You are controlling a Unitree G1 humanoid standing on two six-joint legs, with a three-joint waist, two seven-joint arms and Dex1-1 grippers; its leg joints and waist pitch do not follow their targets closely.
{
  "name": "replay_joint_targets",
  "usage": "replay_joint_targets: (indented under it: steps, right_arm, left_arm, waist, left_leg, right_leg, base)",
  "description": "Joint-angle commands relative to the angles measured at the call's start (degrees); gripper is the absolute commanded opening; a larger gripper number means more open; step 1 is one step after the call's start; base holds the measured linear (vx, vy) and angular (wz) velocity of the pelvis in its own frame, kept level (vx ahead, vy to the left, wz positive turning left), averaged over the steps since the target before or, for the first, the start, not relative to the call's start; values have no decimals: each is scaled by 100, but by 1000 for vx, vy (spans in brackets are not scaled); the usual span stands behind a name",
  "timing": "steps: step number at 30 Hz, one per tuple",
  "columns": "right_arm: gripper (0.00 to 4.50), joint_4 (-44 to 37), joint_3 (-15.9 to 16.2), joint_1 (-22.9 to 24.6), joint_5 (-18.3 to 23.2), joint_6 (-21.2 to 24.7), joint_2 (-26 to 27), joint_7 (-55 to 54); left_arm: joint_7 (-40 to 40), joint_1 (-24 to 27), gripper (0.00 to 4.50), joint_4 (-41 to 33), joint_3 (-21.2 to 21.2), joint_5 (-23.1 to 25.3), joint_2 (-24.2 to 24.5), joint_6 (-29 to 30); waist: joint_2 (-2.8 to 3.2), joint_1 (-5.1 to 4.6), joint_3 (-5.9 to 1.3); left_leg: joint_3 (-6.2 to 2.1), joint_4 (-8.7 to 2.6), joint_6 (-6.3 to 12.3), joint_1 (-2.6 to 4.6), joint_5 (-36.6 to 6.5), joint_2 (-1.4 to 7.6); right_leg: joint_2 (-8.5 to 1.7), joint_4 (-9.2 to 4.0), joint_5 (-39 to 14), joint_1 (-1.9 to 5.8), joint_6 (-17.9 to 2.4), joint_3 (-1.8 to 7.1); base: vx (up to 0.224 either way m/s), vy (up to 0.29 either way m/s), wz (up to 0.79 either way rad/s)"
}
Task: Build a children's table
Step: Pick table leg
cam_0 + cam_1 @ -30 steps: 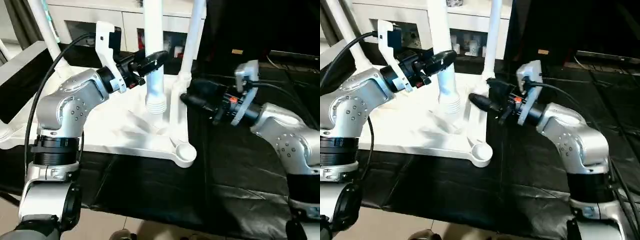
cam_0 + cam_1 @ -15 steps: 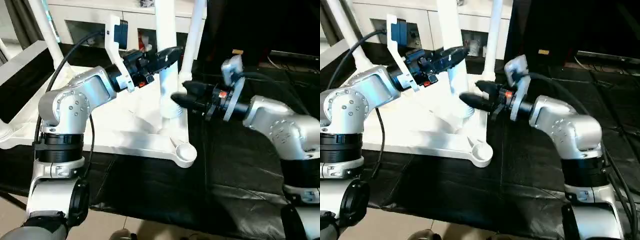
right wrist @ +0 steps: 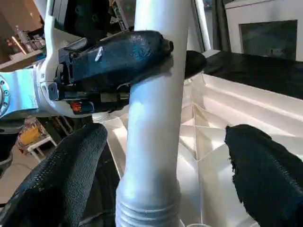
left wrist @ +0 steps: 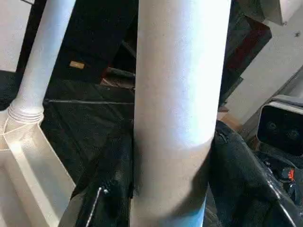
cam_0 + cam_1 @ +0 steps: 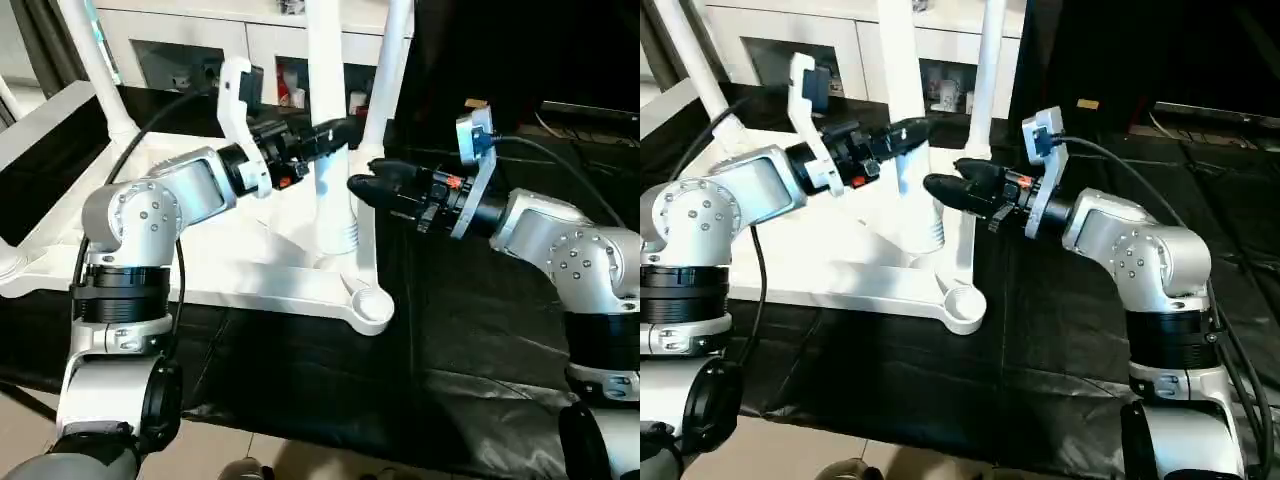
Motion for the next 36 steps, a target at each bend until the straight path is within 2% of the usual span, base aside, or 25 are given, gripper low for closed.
replay_joint_targets:
  steps: [1, 4, 7, 13, 14, 18, 24, 36]
  right_arm:
    - [438, 31, -55, -120, -18, 34, -30, -35]
    - [438, 32, 6, -110, -102, 3, -36, -42]
    - [438, 60, 179, -71, -252, -99, -58, -41]
    - [438, 69, 413, -29, -328, -69, -100, 127]
    - [438, 70, 476, -16, -383, -91, -107, 175]
    - [438, 91, 617, -13, -428, -151, -82, 378]
    - [438, 110, 804, 15, -472, -414, -71, 641]
    - [330, 81, 882, 87, -509, -436, -104, 850]
  left_arm:
    - [31, -174, 193, -42, 63, -43, 4, 51]
    - [40, -165, 193, -96, 42, -25, -5, 78]
    - [-172, -92, 193, -289, -250, 182, 73, -171]
    - [-629, 79, 193, -706, -675, 264, 156, -366]
    - [-733, 123, 193, -806, -809, 334, 201, -444]
    - [-967, 228, 193, -1062, -1128, 431, 247, -563]
    - [-1047, 251, 193, -1148, -1232, 495, 211, -638]
    - [-1109, 181, 193, -1064, -1242, 677, 248, -935]
  waist:
    - [-73, 13, -493]
    - [-75, 13, -495]
    - [-71, 15, -493]
    - [-65, 10, -487]
    - [-81, 3, -481]
    - [-79, -2, -474]
    - [-86, -3, -481]
    - [-90, -10, -481]
  left_leg:
    - [-59, -376, 22, 29, -106, 231]
    - [-55, -373, 21, 27, -99, 226]
    - [-59, -377, 13, 30, -110, 234]
    - [-59, -385, 5, 27, -136, 252]
    - [-52, -386, 1, 28, -156, 247]
    - [-58, -393, -12, 25, -208, 258]
    - [-59, -389, -8, 30, -193, 260]
    - [-55, -386, 20, 30, -177, 252]
  right_leg:
    - [-457, -427, -566, 367, -1245, 225]
    - [-454, -426, -556, 369, -1240, 227]
    - [-460, -430, -589, 362, -1228, 227]
    - [-474, -422, -594, 362, -1258, 232]
    - [-468, -432, -622, 359, -1249, 231]
    - [-476, -440, -793, 354, -1169, 237]
    - [-473, -427, -739, 352, -1185, 235]
    - [-465, -433, -727, 351, -1181, 236]
  base:
    - [0, 0, 0]
    - [0, 0, 0]
    - [0, 0, 0]
    - [0, 0, 0]
    - [0, 0, 0]
    - [0, 0, 0]
    - [0, 0, 0]
    - [0, 0, 0]
